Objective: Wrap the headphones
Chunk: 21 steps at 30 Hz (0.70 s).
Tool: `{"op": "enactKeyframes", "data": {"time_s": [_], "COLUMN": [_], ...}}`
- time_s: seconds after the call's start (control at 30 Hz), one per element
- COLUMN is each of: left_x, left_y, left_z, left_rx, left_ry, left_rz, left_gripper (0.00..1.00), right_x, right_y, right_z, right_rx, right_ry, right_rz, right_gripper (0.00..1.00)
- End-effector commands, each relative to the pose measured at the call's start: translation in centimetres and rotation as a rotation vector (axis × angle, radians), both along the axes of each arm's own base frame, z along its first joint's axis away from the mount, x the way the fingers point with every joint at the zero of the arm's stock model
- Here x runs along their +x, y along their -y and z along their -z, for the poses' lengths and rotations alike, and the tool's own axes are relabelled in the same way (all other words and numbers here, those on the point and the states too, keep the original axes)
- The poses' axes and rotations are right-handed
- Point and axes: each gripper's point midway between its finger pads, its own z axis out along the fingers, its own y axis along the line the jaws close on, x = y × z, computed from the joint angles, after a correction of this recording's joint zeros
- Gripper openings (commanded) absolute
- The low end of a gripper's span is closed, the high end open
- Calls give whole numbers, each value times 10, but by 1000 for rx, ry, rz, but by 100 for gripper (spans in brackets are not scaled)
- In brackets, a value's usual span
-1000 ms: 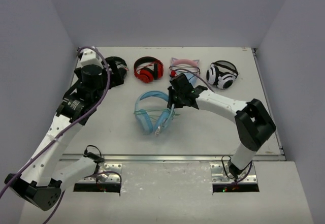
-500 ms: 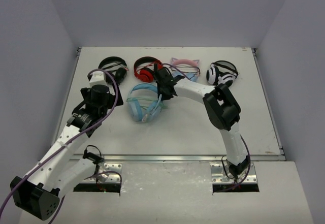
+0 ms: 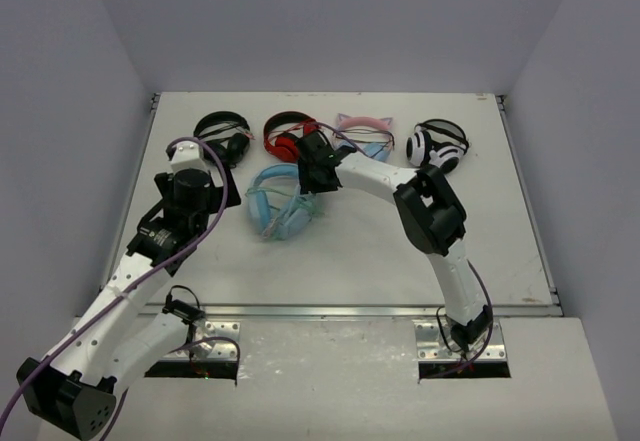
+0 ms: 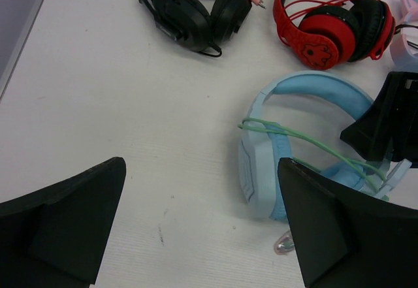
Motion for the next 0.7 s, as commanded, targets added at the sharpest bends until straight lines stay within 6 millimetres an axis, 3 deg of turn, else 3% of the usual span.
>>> {"op": "enactKeyframes", "data": {"time_s": [0.0, 0.07, 0.13, 0.37, 0.67], "left_x": [4, 3, 3, 2, 3], "left_y": [-2, -2, -2, -3, -2], "left_z": [-11, -11, -12, -11, -9], "left_rx": [-17, -15, -16, -15, -12], "left_ry": [54, 53, 56, 54, 47], "left_rz": [-10, -9, -11, -14, -9], "left_gripper": [100, 100, 100, 100, 100], "right_x": [15, 15, 18, 22, 33], "right_y": [-16, -19, -22, -18, 0], "right_z": [-26, -29, -41, -75, -91], "right_rx": [14, 18, 29, 43, 69], "right_ry": [75, 70, 81, 133, 108], "right_rz": [-51, -72, -82, -101, -97], "right_gripper": [55, 74, 80, 82, 83]}}
